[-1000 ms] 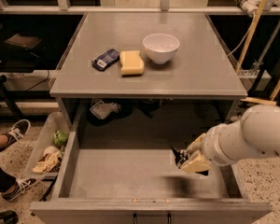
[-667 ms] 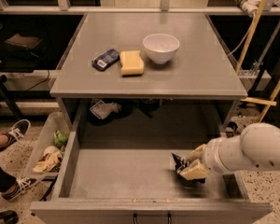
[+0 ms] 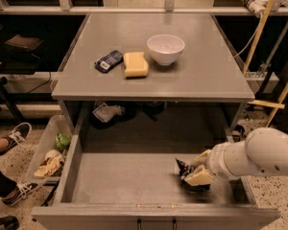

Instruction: Place rxbar chocolate into top drawer

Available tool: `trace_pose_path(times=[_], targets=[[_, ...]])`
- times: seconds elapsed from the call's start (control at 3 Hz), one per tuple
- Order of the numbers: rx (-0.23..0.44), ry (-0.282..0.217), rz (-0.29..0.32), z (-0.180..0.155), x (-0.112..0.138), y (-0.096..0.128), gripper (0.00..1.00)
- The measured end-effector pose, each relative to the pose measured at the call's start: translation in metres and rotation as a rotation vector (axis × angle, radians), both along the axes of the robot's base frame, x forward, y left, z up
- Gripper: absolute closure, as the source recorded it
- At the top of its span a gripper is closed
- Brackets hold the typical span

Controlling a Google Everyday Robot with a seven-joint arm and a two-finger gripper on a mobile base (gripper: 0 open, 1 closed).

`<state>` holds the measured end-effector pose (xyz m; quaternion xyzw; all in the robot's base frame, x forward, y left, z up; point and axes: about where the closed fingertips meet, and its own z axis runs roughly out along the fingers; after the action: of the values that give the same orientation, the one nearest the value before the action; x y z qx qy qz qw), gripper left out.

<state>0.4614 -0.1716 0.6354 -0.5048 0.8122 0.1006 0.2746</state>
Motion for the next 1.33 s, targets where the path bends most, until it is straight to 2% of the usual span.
trace_pose_path(times=[1.0,1.33], targets=[[0.000,0.000,0.000,0.0000,0.0000,0.0001,0.12],[0.000,0.000,0.000,0.0000,0.0000,0.0001,0.00]])
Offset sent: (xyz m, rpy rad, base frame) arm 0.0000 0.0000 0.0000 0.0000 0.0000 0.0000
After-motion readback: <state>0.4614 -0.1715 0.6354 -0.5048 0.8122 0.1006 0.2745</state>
